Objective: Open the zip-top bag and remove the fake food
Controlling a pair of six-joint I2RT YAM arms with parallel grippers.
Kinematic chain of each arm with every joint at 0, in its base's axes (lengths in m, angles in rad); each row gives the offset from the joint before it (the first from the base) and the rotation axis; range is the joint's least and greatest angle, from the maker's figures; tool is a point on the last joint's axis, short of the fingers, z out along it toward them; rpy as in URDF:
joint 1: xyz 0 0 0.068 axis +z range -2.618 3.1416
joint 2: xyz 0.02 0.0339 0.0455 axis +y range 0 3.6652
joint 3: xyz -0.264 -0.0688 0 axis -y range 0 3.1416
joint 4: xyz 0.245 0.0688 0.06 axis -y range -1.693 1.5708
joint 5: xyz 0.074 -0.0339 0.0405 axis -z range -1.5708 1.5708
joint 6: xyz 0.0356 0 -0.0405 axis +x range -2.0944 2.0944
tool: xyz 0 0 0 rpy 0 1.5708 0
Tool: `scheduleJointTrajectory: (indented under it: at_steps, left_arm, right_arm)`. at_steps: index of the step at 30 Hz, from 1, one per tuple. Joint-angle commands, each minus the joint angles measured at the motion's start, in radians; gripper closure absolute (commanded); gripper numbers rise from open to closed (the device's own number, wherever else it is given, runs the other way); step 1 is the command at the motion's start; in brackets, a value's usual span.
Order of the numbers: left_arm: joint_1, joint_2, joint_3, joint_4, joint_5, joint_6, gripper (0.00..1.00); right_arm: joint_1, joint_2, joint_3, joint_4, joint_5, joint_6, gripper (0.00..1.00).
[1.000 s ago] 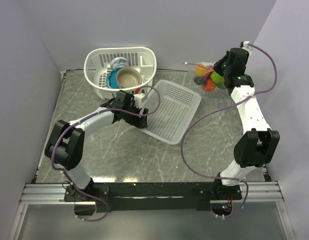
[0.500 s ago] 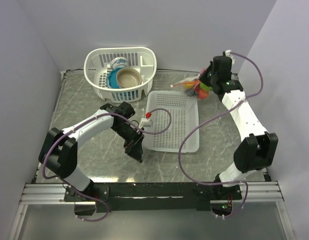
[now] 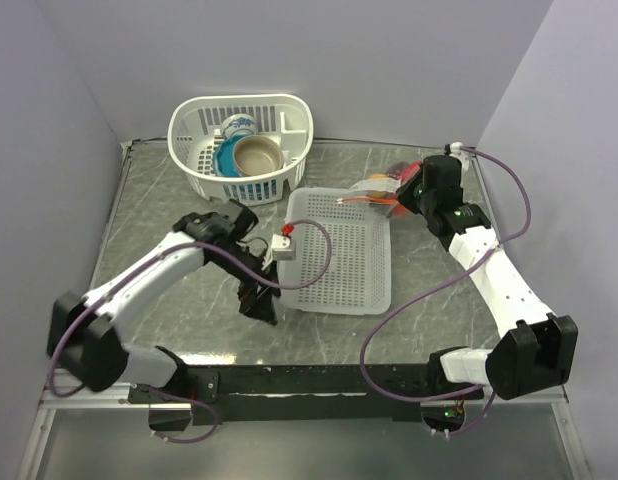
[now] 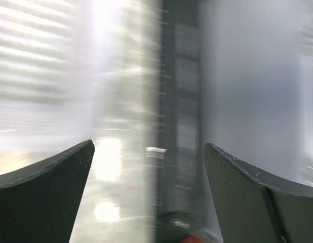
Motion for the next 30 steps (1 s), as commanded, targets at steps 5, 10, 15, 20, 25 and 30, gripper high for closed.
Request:
scheduleJointTrajectory:
  at_steps: [5, 10, 15, 20, 25, 30]
  left_arm:
    - [0.017, -0.025, -0.046, 0.687, -0.715, -0.48, 0.03]
    - [0.02, 0.143, -0.038, 0.816, -0.79, -0.578, 0.03]
    - [0.079, 0.261, 0.013, 0.888, -0.816, -0.664, 0.03]
    - [0.096, 0.266, 0.014, 0.884, -0.613, -0.688, 0.14]
    - [0.073, 0.24, 0.007, 0.77, -0.46, -0.668, 0.44]
    - [0.067, 0.189, -0.059, 0.663, -0.43, -0.651, 0.48]
  right_arm:
    - [0.009, -0.018, 0.06, 0.004, -0.002, -0.003, 1.0]
    - [0.009, -0.035, 0.053, -0.002, -0.005, -0.003, 1.0]
    - [0.013, -0.074, 0.024, -0.005, -0.025, -0.004, 1.0]
    - [0.015, -0.129, -0.013, -0.008, -0.034, -0.004, 1.0]
    - [0.015, -0.152, -0.046, -0.013, -0.039, -0.003, 1.0]
    - [0.018, -0.135, -0.058, 0.004, -0.065, 0.016, 1.0]
